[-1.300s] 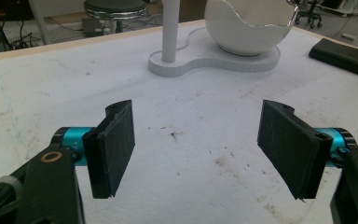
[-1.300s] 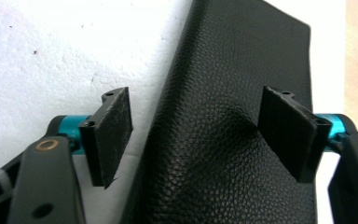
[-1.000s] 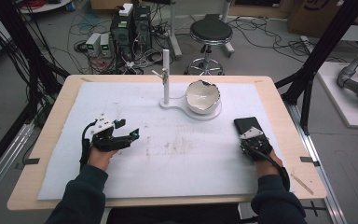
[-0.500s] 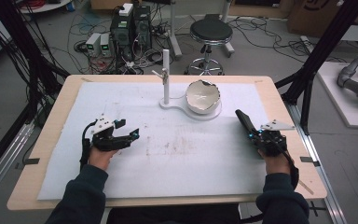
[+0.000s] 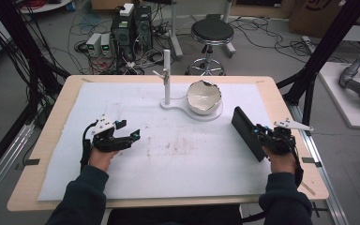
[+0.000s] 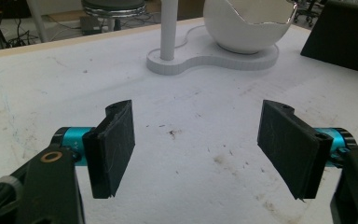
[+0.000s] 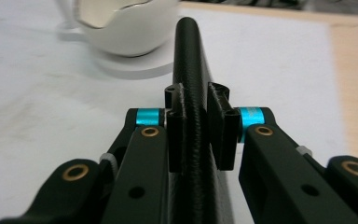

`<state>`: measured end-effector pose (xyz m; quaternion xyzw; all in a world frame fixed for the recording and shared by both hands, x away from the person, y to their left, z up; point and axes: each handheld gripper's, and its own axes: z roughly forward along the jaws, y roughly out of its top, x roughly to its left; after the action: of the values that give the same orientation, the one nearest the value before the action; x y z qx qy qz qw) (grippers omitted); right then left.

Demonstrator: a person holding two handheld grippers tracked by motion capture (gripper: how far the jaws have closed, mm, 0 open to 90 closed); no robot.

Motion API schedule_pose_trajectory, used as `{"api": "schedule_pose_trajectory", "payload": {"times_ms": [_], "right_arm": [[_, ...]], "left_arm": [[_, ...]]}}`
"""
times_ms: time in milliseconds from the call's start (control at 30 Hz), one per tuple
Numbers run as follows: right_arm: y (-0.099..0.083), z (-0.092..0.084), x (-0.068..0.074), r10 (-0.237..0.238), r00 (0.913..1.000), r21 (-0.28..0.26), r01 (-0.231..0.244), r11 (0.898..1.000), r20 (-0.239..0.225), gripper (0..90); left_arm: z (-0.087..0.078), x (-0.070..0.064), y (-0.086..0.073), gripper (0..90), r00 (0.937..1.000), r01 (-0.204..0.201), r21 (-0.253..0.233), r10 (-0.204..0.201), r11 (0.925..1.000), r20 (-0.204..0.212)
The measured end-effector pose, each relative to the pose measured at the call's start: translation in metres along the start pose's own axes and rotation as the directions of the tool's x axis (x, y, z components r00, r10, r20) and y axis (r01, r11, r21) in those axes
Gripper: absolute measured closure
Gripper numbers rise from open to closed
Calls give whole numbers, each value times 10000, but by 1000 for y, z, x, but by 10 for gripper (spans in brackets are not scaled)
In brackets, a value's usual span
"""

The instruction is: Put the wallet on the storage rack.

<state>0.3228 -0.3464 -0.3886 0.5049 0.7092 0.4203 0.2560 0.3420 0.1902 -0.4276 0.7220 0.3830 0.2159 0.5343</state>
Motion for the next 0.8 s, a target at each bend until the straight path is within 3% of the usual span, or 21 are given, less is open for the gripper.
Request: {"api": "schedule_pose_trajectory", "payload": {"times_ms": [67, 133, 367, 400, 533, 667, 733, 800], "right_arm": [[-2, -1, -5, -76, 9994, -149, 81, 9999, 326, 768], [-4, 0, -10, 150, 9997, -231, -146, 9996, 185, 758], [-8, 0, -16, -124, 9999, -475, 127, 9988, 84, 584], [-10, 1, -17, -61, 9999, -316, 65, 9995, 105, 530], [-14, 7, -18, -153, 9996, 194, 148, 9997, 219, 472], [-17, 11, -17, -183, 9997, 509, 176, 9985, 137, 470], [-17, 10, -17, -384, 9993, 506, 383, 9980, -2, 650], [-15, 8, -13, -727, 9973, 502, 732, 9961, -117, 723]], "left_arm": [[0, 0, 0, 273, 10000, -25, -3, 25, 10000, -8], [0, 0, 0, 273, 10000, -35, 10, 35, 10000, -11], [0, 0, 0, 273, 10000, -20, 16, 20, 10000, 9], [0, 0, 0, 273, 10000, -14, 19, 14, 10000, -4], [0, 0, 0, 273, 10000, 20, 13, -20, 10000, 8], [1, 0, 0, 273, 10000, 52, 3, -52, 10000, 3], [1, 0, 0, 274, 10000, 49, 6, -49, 10000, 2], [0, 0, 0, 274, 10000, 25, 4, -25, 10000, 17]]}}
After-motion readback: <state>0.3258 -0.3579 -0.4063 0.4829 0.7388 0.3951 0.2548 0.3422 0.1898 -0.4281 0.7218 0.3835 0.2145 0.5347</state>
